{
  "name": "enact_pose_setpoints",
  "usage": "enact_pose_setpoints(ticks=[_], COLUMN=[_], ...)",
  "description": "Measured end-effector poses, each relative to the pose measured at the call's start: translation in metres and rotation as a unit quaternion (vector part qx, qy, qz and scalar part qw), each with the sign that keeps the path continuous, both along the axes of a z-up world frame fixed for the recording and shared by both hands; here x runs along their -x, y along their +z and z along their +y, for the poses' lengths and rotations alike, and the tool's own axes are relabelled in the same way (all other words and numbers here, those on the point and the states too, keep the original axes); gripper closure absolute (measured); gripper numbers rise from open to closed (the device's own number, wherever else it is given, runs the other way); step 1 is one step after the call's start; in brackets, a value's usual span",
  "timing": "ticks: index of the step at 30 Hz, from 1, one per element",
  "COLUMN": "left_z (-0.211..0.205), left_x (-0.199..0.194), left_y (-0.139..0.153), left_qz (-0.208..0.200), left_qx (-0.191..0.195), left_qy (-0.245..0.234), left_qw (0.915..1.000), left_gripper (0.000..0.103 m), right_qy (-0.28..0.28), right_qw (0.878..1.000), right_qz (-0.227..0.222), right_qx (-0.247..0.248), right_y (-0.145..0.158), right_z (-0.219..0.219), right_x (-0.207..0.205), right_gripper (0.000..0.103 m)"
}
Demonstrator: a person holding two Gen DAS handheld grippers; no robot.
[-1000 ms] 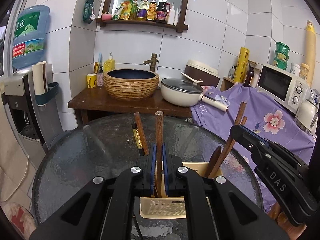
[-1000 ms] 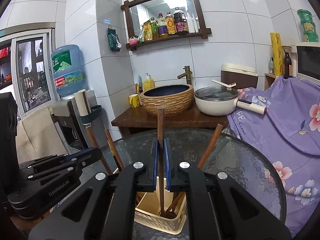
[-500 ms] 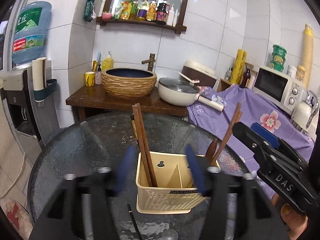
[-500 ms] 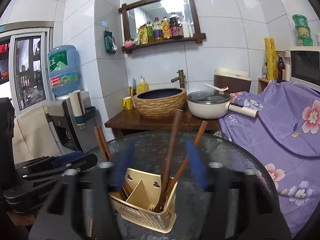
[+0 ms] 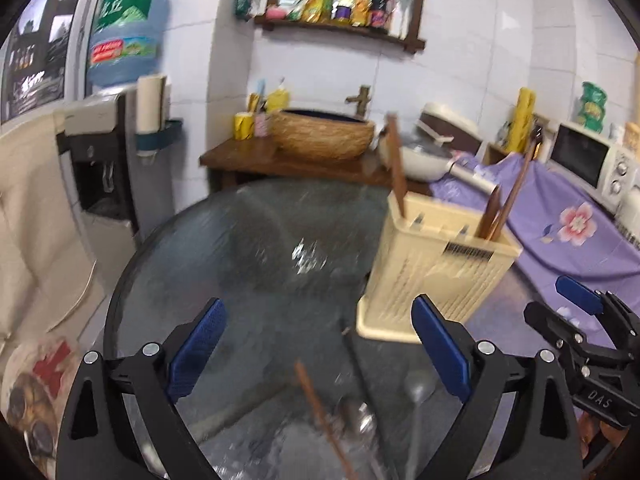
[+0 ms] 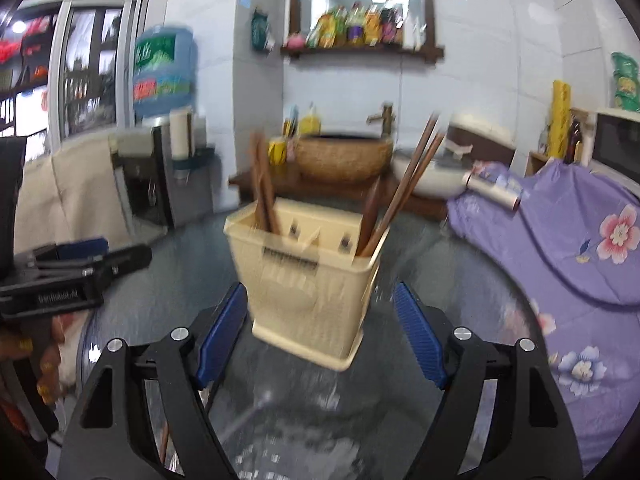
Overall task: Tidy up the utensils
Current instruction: 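Move both open tools back over the remaining utensils on the table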
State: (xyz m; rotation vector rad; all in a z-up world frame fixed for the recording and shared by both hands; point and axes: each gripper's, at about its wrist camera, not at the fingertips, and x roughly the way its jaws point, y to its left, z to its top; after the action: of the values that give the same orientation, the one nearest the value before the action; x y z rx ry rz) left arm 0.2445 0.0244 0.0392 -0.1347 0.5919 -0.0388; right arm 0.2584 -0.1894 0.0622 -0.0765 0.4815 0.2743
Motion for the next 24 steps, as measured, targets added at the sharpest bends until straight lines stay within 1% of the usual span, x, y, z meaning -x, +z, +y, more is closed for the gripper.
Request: enact_pose_setpoints(ticks=[3, 5, 7, 10, 13, 17, 20, 24], left_z=[0.006, 0.007, 0.009, 0.015, 0.018, 0.021, 0.022, 0.021], left_x=[0.010, 0.016, 0.020, 0.026, 0.031, 0.035, 0.036, 0.033], left_y=[-0.024, -0.035, -0.047, -0.063, -0.073, -0.079, -0.080, -0.082], left_qz=[0.026, 0.038, 0.052, 0.073, 0.084, 0.090, 0.090, 0.095], left_qx=[0.003, -0.004, -0.010, -0.005, 0.002, 0.002, 0.003, 0.000], left_qy=[0.008, 0.010, 0.012, 0.019, 0.018, 0.021, 0.023, 0.017], left_qw=[0.9996, 0.9992, 0.9985, 0.9972, 0.9963, 0.9957, 0.9956, 0.9953], left_gripper=[0.013, 0.014, 0.022, 0.030, 0.033, 0.033, 0.033, 0.040], right_qy=[0.003, 0.004, 0.006, 0.010, 0.010, -0.002, -0.011, -0.013], right_qw=[0.999, 0.997, 0.995, 0.991, 0.988, 0.985, 0.982, 0.979], right_qz=[0.044, 0.071, 0.097, 0.128, 0.149, 0.172, 0.187, 0.199], right_qx=[0.024, 0.034, 0.032, 0.037, 0.040, 0.029, 0.026, 0.027], right_y=[-0.033, -0.052, -0.069, -0.091, -0.108, -0.117, -0.122, -0.123], right_z=[0.013, 0.019, 0.024, 0.032, 0.038, 0.039, 0.040, 0.044], right_x=[0.005, 0.007, 0.008, 0.008, 0.006, -0.003, -0.011, -0.020], right_gripper=[0.027, 0.027, 0.027, 0.027, 0.027, 0.028, 0.033, 0.036])
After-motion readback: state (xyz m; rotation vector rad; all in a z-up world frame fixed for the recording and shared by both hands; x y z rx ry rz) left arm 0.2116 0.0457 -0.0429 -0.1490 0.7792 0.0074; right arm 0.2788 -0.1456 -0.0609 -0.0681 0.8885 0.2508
